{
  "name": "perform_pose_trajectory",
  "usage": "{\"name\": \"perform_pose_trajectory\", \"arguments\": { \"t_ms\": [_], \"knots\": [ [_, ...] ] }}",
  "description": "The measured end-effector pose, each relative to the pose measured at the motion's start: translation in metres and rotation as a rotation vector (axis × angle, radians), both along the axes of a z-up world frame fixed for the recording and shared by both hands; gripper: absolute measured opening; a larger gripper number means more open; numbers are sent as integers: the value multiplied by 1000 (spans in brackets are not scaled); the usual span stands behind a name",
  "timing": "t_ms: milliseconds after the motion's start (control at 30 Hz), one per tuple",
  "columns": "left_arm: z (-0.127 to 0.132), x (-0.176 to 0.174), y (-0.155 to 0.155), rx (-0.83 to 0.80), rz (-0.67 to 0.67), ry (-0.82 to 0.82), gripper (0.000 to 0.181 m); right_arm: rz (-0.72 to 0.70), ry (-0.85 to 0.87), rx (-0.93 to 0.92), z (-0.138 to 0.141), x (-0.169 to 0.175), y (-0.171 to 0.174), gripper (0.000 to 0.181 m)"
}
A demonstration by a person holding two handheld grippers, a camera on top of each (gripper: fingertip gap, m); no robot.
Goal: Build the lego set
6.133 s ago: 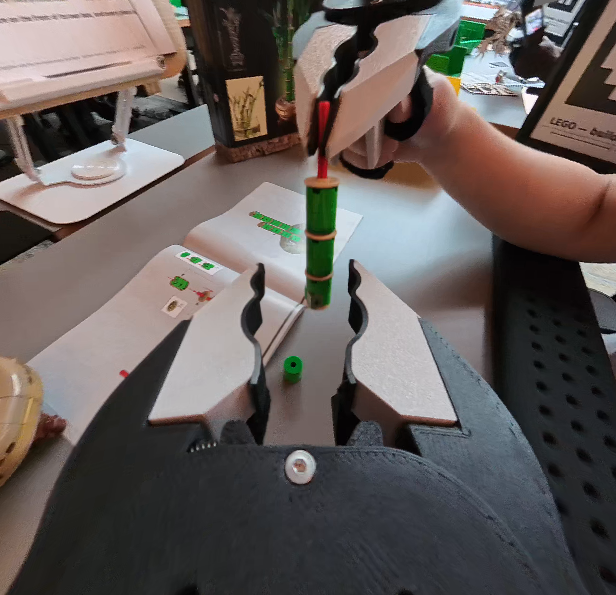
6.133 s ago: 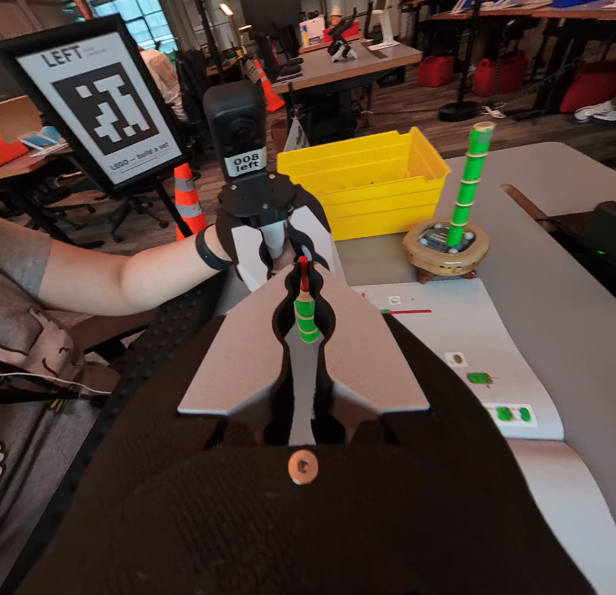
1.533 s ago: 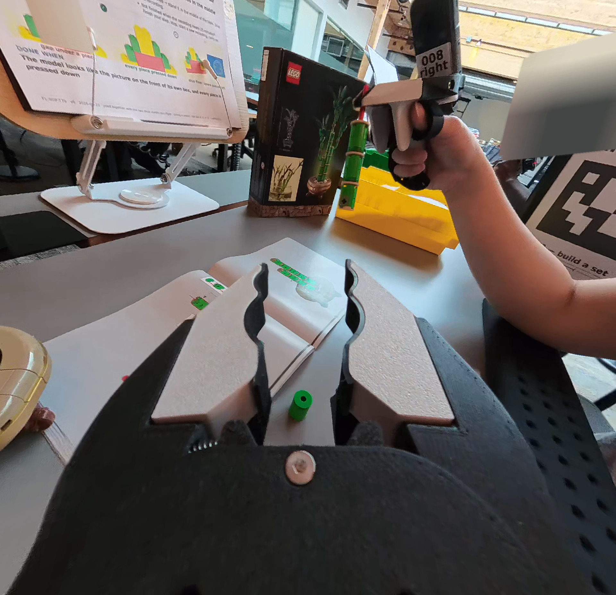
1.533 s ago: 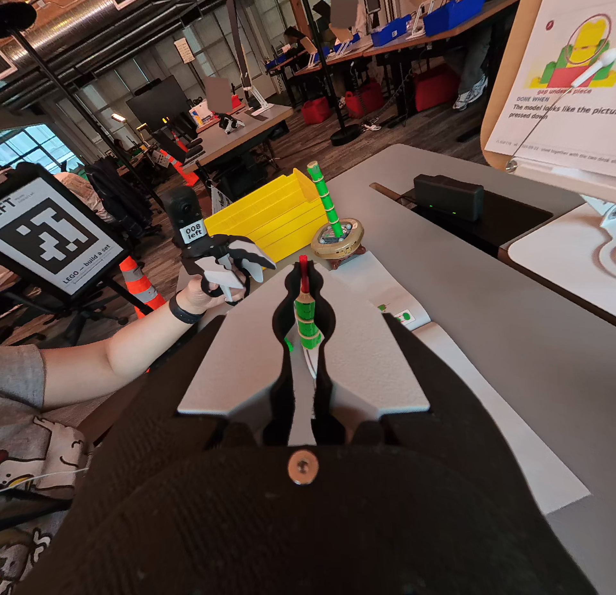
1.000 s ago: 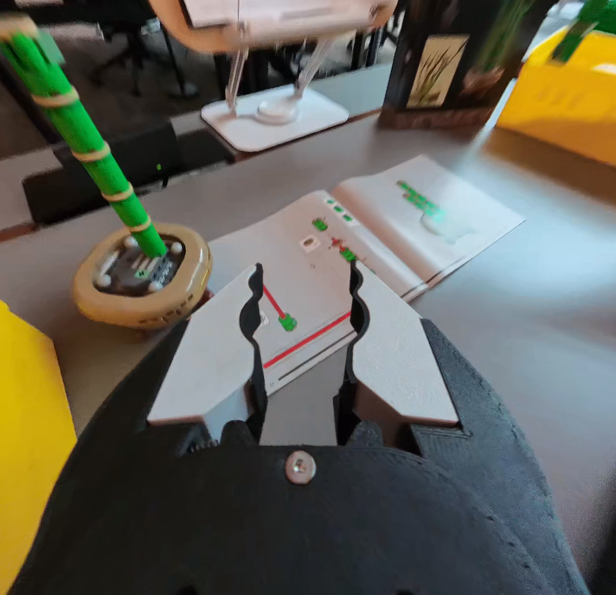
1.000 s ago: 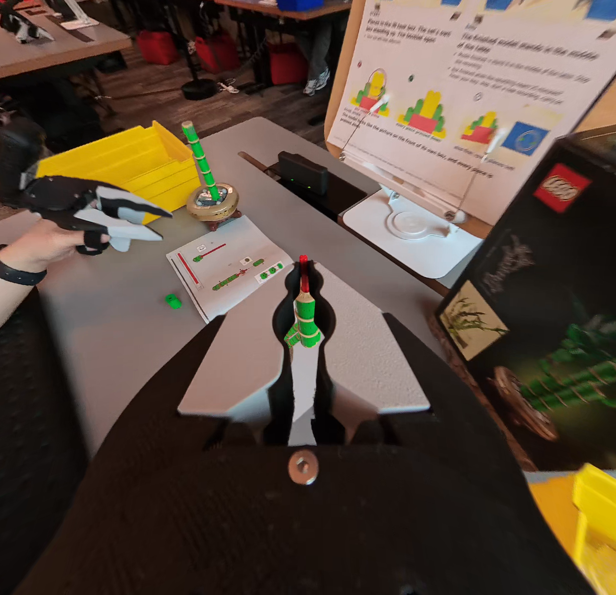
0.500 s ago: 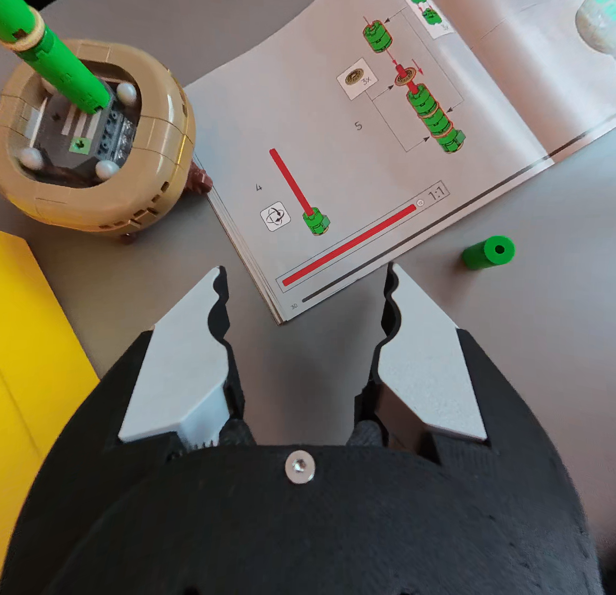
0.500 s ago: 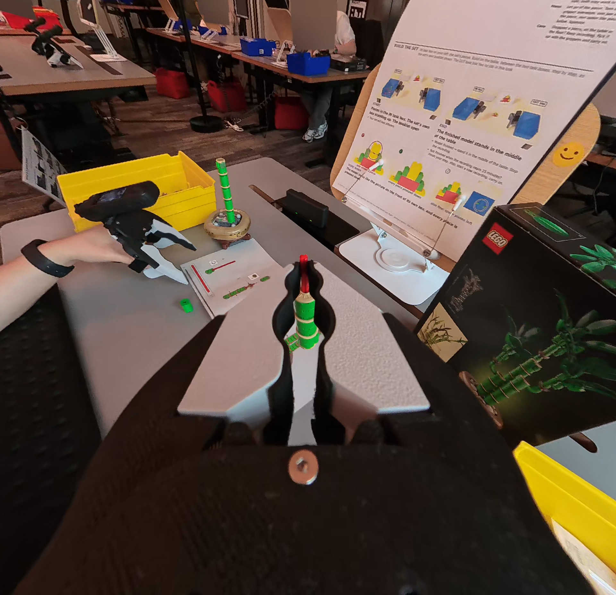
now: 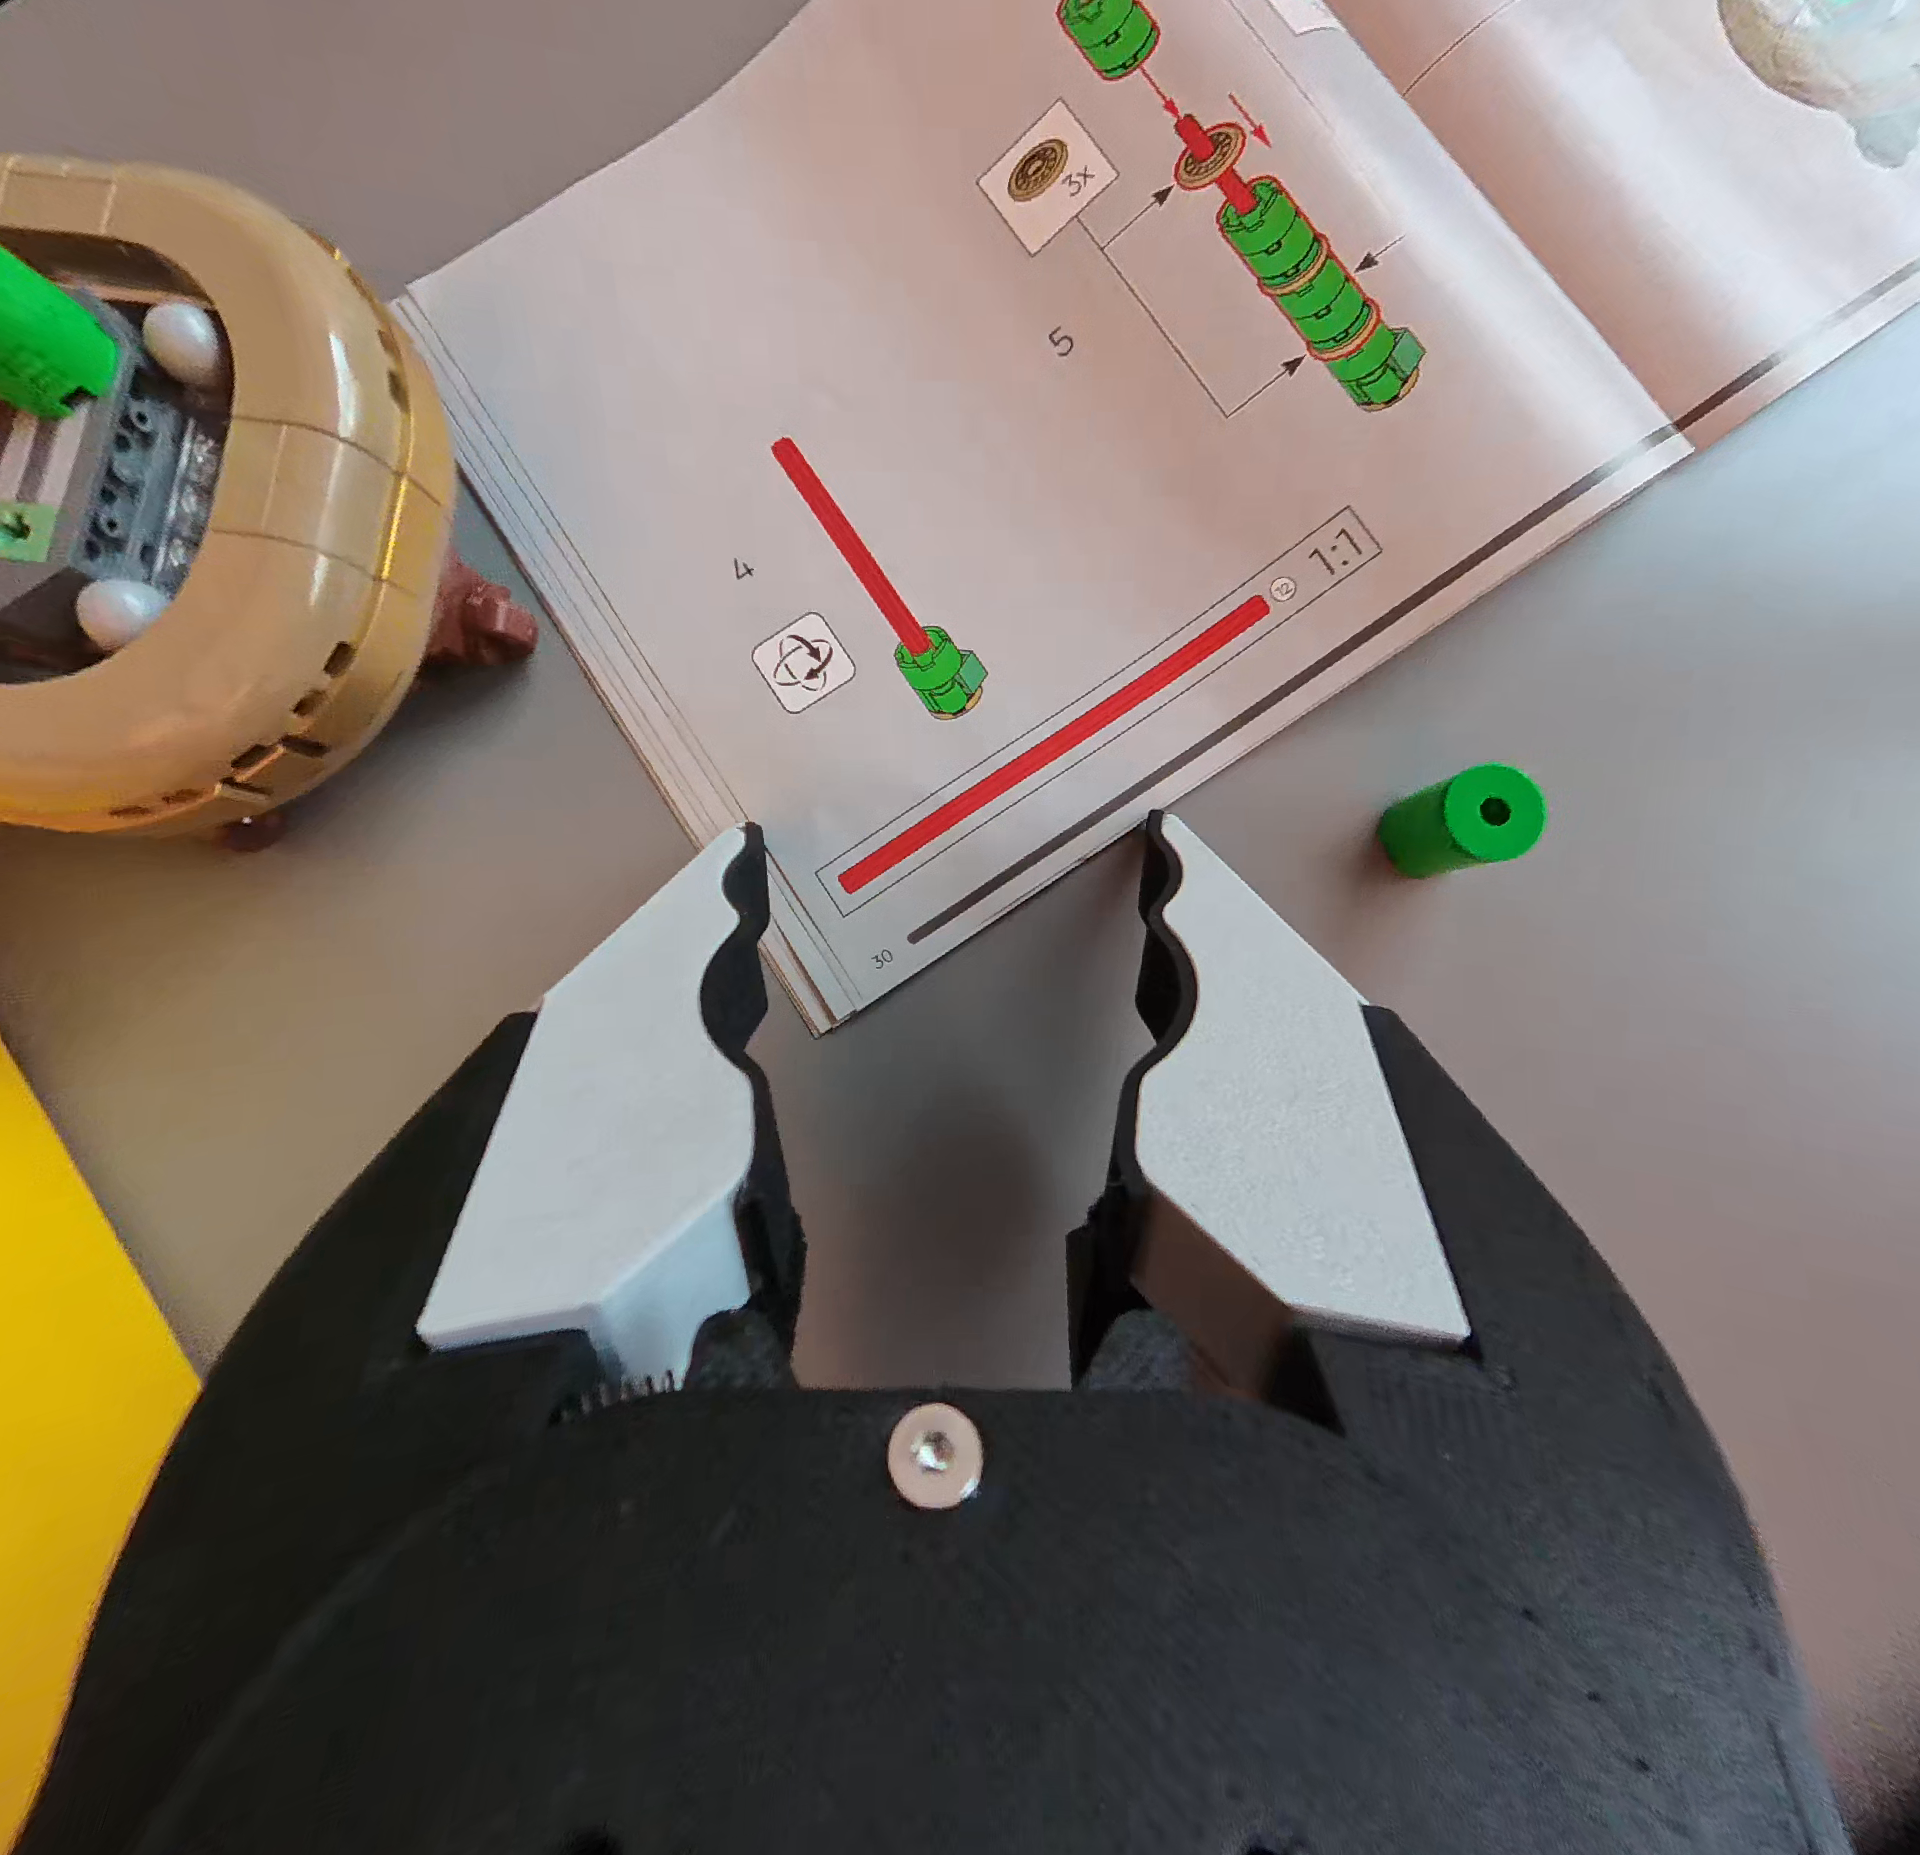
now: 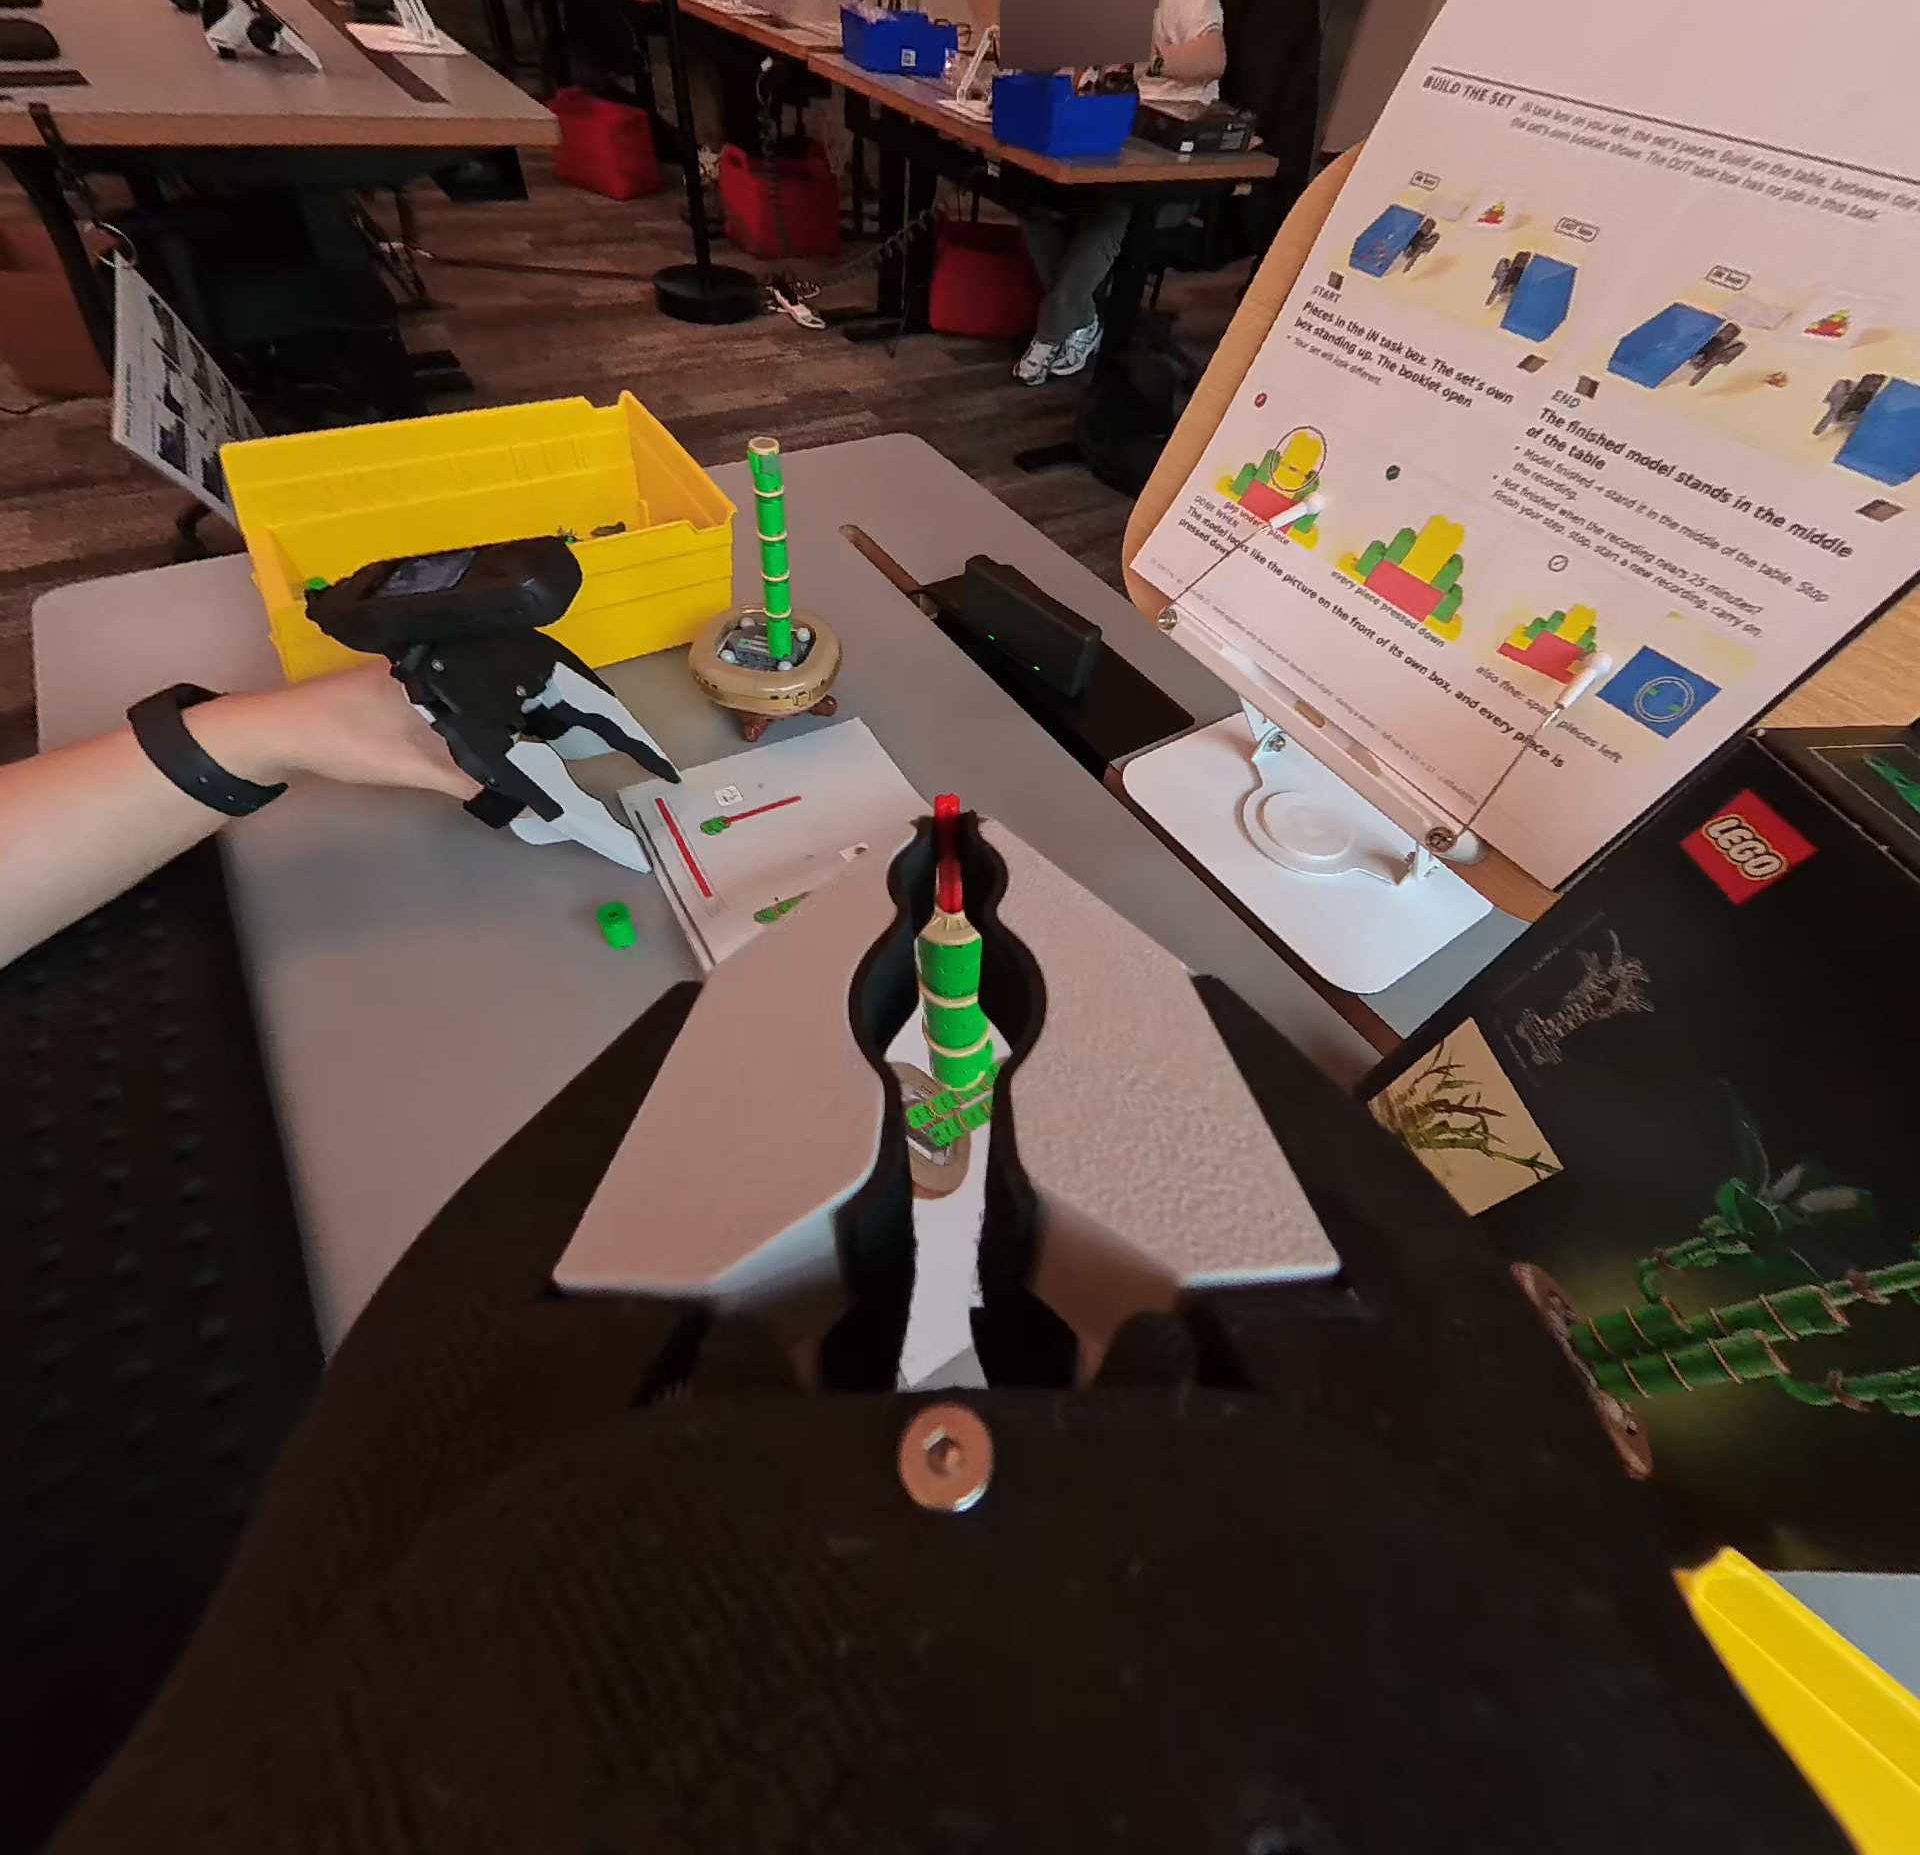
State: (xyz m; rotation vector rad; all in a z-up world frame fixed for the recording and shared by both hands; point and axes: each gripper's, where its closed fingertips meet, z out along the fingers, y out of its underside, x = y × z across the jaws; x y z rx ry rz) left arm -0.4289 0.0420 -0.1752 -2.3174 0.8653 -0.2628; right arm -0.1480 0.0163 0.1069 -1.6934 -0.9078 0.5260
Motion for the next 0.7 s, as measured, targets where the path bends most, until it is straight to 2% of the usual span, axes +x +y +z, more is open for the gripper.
{"name": "perform_pose_trajectory", "arguments": {
  "t_ms": [33, 233, 333, 567, 700],
  "knots": [
    [0, 2, 1, 7, -3, -4, 71, 6, 10, -5, 0, -1, 1, 2],
    [1, 5, 1, 20, -8, -13, 68, 36, 34, -30, -5, -8, 6, 3],
    [8, 6, 1, 21, 1, -66, 73, 72, 51, -63, -12, -17, 10, 3],
    [64, 17, 11, 163, 43, -372, 69, 220, 167, -229, -41, -52, 22, 2],
    [93, 26, 7, 220, -2, -557, 61, 303, 254, -362, -64, -78, 31, 3]
  ]
}}
